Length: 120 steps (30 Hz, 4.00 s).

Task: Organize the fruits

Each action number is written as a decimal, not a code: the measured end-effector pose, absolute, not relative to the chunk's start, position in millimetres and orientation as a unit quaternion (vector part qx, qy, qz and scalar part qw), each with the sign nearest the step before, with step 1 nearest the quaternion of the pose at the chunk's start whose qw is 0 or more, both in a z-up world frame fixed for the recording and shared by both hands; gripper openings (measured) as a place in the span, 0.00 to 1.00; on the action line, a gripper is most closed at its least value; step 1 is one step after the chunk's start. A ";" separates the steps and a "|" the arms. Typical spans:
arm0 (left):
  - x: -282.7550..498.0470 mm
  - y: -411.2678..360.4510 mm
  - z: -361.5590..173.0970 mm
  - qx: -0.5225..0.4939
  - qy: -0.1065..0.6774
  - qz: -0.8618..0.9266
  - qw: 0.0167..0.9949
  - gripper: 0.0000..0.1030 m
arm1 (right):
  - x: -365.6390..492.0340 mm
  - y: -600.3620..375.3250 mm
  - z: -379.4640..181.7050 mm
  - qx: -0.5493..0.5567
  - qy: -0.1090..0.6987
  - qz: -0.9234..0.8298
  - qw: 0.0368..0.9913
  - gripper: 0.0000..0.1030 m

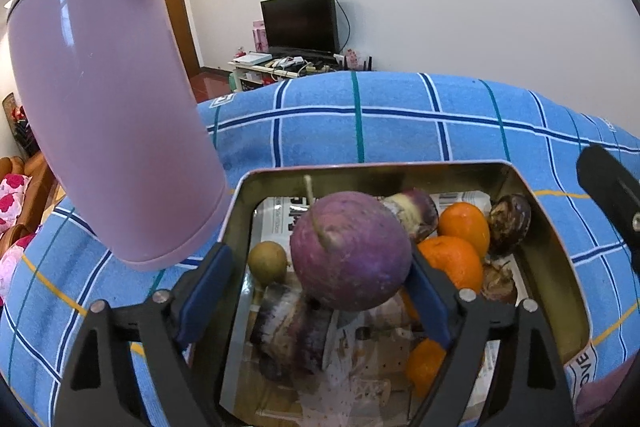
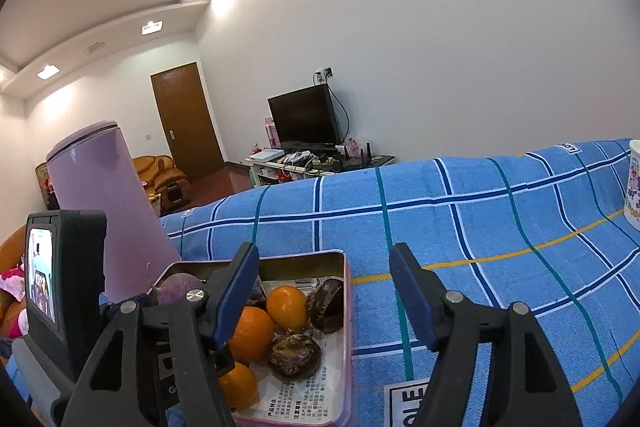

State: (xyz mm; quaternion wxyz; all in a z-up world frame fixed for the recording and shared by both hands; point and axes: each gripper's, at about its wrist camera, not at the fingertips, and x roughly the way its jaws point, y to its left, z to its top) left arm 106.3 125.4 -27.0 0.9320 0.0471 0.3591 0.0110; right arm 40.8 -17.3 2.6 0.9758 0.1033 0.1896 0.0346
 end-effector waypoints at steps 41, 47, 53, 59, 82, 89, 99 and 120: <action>7.3 141.2 4.2 0.017 0.203 0.040 0.978 1.00 | -28.4 -12.2 15.5 0.073 0.105 0.002 0.992 0.75; 1.1 141.7 4.7 0.021 0.193 0.047 0.980 1.00 | -39.1 -8.3 18.0 0.063 0.091 -0.005 0.994 0.75; -2.0 141.4 5.2 0.023 0.187 0.049 0.981 1.00 | -40.9 -11.2 17.6 0.073 0.095 -0.014 0.993 0.75; -3.0 142.1 5.5 0.023 0.184 0.048 0.981 1.00 | -42.0 -12.9 18.5 0.075 0.094 -0.014 0.993 0.75; -2.5 139.6 4.7 0.027 0.185 0.047 0.981 1.00 | -44.0 -13.5 20.7 0.072 0.094 -0.015 0.993 0.75; -2.5 139.4 3.9 0.026 0.186 0.048 0.981 1.00 | -43.5 -13.0 20.7 0.072 0.094 -0.015 0.993 0.75; -2.2 139.3 3.7 0.026 0.187 0.050 0.981 1.00 | -42.6 -11.8 20.8 0.070 0.094 -0.014 0.993 0.75; -0.4 146.1 3.1 0.013 0.193 0.047 0.980 1.00 | -38.0 -10.6 19.2 0.068 0.097 -0.013 0.993 0.75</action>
